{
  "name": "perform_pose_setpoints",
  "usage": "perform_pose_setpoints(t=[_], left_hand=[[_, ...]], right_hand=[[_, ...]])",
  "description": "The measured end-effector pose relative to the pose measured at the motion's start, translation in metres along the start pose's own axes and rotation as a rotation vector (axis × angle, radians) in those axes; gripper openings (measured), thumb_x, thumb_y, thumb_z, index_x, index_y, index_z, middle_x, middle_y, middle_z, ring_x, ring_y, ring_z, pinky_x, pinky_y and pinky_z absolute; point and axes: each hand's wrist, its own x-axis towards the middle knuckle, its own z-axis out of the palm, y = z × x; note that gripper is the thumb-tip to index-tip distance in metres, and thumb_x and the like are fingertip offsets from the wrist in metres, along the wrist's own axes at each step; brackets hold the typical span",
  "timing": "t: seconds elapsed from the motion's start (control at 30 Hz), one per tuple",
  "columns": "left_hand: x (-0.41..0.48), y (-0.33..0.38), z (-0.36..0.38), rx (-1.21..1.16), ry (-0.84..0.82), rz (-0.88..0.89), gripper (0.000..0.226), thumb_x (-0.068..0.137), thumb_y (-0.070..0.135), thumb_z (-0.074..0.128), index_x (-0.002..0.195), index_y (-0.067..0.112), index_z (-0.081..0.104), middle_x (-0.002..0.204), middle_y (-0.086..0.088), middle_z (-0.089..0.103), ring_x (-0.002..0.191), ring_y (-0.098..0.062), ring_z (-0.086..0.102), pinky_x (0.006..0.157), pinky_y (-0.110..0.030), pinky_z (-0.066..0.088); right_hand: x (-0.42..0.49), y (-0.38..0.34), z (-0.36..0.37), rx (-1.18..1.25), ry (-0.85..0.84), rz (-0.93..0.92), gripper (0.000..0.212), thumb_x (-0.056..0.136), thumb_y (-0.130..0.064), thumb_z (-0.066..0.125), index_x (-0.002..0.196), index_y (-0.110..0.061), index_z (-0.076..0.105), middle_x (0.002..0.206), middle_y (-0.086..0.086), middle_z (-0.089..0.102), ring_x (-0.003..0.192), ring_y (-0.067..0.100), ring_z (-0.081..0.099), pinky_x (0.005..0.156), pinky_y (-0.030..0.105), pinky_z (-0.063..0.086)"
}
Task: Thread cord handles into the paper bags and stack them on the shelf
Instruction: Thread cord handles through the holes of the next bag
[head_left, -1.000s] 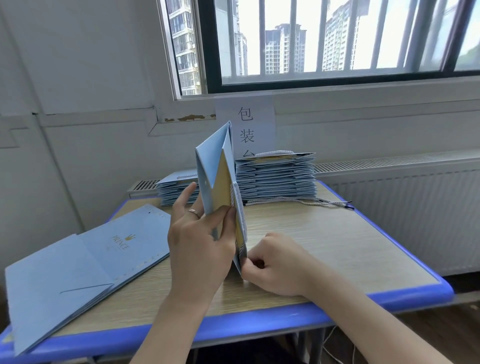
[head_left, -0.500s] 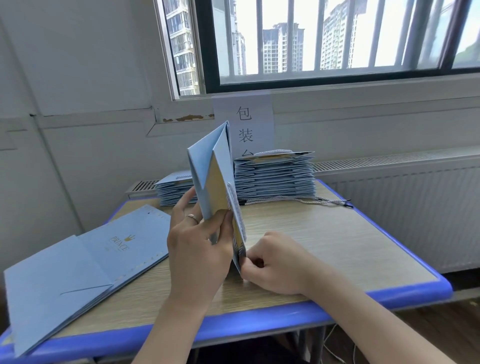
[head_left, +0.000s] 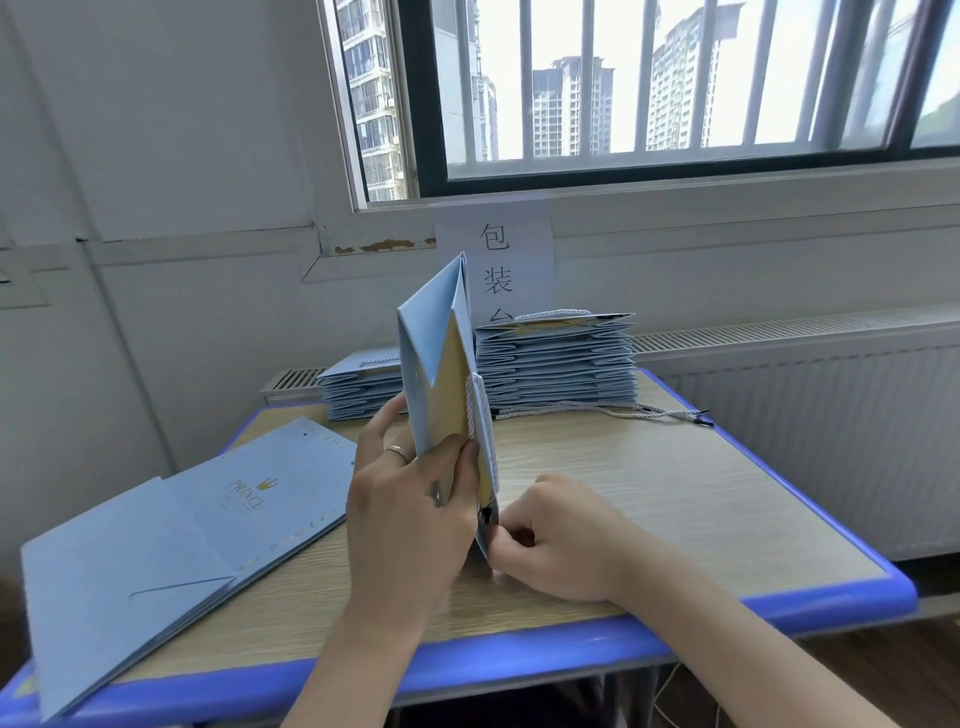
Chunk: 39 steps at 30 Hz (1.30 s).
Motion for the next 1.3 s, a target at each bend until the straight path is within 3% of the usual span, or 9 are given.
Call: perform_pose_setpoints(t=[0.17,0.33,0.47,0.6,0.8,0.9,1.03,1.17,1.3], left_hand=[[0.0,0.004,-0.001,-0.011,0.014,-0.012,0.029,0.084,0.032,0.053,0.072,0.022,0.078,0.09,0.004,0.073,0.121,-0.023,0.055,0.085,-0.024,0.044],[-0.002,0.005,-0.003,-0.042,0.04,-0.027,0.013,0.077,0.015,0.067,0.077,0.019,0.08,0.093,0.029,0.055,0.109,-0.03,0.063,0.082,-0.042,0.055],[-0.004,0.006,-0.004,-0.068,-0.035,-0.034,0.015,0.079,0.019,0.066,0.074,0.021,0.079,0.089,0.025,0.055,0.116,-0.027,0.059,0.083,-0.04,0.054],[-0.006,0.006,-0.007,-0.08,-0.058,-0.1,0.013,0.081,0.025,0.07,0.071,0.026,0.079,0.094,0.042,0.049,0.126,-0.022,0.052,0.094,-0.041,0.049],[-0.015,0.004,-0.013,-0.05,-0.318,-0.196,0.013,0.073,0.039,0.065,0.075,0.035,0.077,0.114,0.011,0.067,0.145,-0.016,0.024,0.113,-0.041,0.035],[-0.009,0.008,-0.017,-0.058,-0.385,-0.239,0.008,0.079,0.029,0.075,0.074,0.035,0.078,0.111,0.008,0.067,0.147,-0.014,0.015,0.117,-0.038,0.028],[-0.002,0.013,-0.021,0.051,-0.527,-0.193,0.017,0.084,0.023,0.071,0.069,0.027,0.077,0.101,0.013,0.054,0.147,-0.004,-0.005,0.115,-0.026,0.022],[0.001,0.017,-0.024,0.064,-0.552,-0.209,0.021,0.083,0.022,0.072,0.063,0.028,0.075,0.1,0.01,0.063,0.144,-0.001,-0.005,0.115,-0.024,0.019],[0.003,0.02,-0.025,0.027,-0.474,-0.203,0.013,0.08,0.02,0.077,0.07,0.029,0.077,0.116,0.01,0.062,0.146,-0.008,0.001,0.116,-0.029,0.02]], right_hand=[[0.0,-0.001,-0.002,-0.004,-0.012,-0.014,0.045,0.082,-0.035,0.044,0.056,-0.002,0.058,0.043,0.011,0.041,0.046,0.022,0.035,0.049,0.026,0.027],[-0.002,-0.002,-0.008,-0.01,0.04,-0.021,0.047,0.089,-0.031,0.055,0.05,-0.009,0.039,0.041,0.003,0.03,0.044,0.025,0.034,0.049,0.019,0.021],[-0.002,-0.004,-0.008,0.069,0.031,-0.057,0.043,0.086,-0.023,0.049,0.049,-0.009,0.032,0.041,0.003,0.024,0.04,0.026,0.029,0.046,0.02,0.02],[-0.003,-0.003,-0.007,0.08,0.034,-0.062,0.044,0.086,-0.019,0.051,0.049,-0.008,0.031,0.042,0.006,0.024,0.039,0.027,0.029,0.047,0.017,0.022],[-0.003,-0.002,-0.007,0.091,0.054,-0.084,0.042,0.086,-0.016,0.054,0.049,-0.006,0.037,0.04,0.003,0.027,0.039,0.028,0.03,0.056,0.005,0.03],[-0.004,-0.002,-0.006,0.084,0.068,-0.093,0.043,0.085,-0.013,0.057,0.048,-0.007,0.036,0.04,0.002,0.026,0.039,0.027,0.029,0.055,0.004,0.03],[-0.005,-0.001,-0.005,0.064,0.08,-0.1,0.045,0.084,-0.015,0.058,0.049,-0.012,0.031,0.044,0.004,0.022,0.046,0.031,0.028,0.054,0.009,0.027],[-0.004,0.0,-0.006,0.061,0.063,-0.105,0.044,0.084,-0.016,0.058,0.049,-0.011,0.032,0.043,0.003,0.022,0.046,0.031,0.028,0.053,0.01,0.027],[-0.003,0.0,-0.005,0.052,0.054,-0.109,0.044,0.085,-0.018,0.056,0.048,-0.01,0.035,0.042,0.003,0.024,0.041,0.027,0.029,0.048,0.014,0.024]])
